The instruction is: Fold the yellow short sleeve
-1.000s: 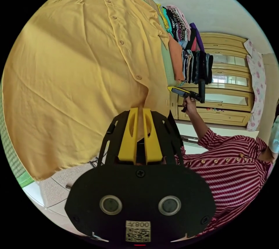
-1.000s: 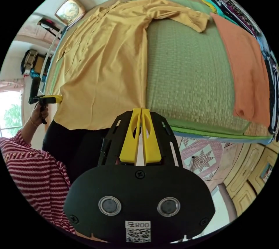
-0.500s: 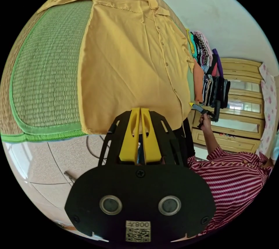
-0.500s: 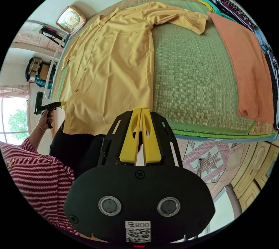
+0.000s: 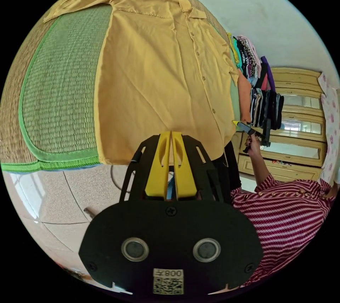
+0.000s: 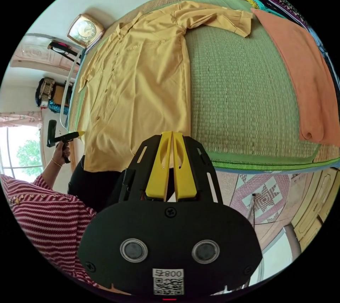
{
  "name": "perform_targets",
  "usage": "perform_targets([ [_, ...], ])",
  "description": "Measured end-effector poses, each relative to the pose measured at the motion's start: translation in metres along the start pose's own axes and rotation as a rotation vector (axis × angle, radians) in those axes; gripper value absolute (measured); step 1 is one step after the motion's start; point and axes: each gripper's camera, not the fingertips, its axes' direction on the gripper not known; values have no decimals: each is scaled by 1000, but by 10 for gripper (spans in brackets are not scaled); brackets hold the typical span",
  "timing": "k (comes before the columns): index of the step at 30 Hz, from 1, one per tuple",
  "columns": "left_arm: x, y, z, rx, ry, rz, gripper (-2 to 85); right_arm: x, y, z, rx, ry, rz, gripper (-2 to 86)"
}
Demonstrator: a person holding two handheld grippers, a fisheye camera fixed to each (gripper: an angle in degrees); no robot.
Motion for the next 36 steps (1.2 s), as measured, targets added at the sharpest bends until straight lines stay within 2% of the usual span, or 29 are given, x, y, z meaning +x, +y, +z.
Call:
perform_targets([
  [6, 45, -11, -23, 97, 112, 91, 17, 69, -18, -26, 169, -32, 109, 55],
  [10, 91, -43, -19, 61, 152, 201, 29, 125, -54, -39, 267, -13, 197, 73],
  [17, 199, -107, 3, -19, 227, 454, 62, 218, -84, -35, 383, -108, 425, 97],
  [24, 317, -166, 38, -73, 200, 676, 83, 263, -89, 0, 345, -118, 489, 104],
  [29, 405, -203, 59, -94, 97, 792, 96, 284, -75, 15, 389, -142, 511, 82],
  [36, 462, -216, 66, -152, 19, 803, 94, 309, -70, 45, 407, -191, 508, 14],
])
